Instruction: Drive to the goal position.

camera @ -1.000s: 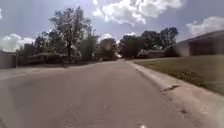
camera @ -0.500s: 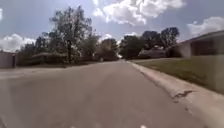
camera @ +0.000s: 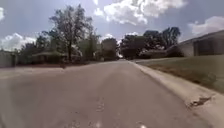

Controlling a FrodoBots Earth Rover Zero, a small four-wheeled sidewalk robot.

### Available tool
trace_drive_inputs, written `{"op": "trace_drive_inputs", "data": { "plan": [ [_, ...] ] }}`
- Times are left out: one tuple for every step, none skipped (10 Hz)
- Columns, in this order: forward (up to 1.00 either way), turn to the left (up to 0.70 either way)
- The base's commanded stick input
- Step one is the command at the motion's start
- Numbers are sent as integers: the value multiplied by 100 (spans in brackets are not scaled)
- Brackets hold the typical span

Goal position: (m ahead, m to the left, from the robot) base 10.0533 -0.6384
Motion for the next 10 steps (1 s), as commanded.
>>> {"op": "trace_drive_inputs", "data": {
  "plan": [
    [70, 0],
    [70, 0],
    [70, 0],
    [70, 0],
    [70, 0],
    [70, -20],
    [70, -35],
    [70, -35],
    [70, -22],
    [70, 0]
  ]
}}
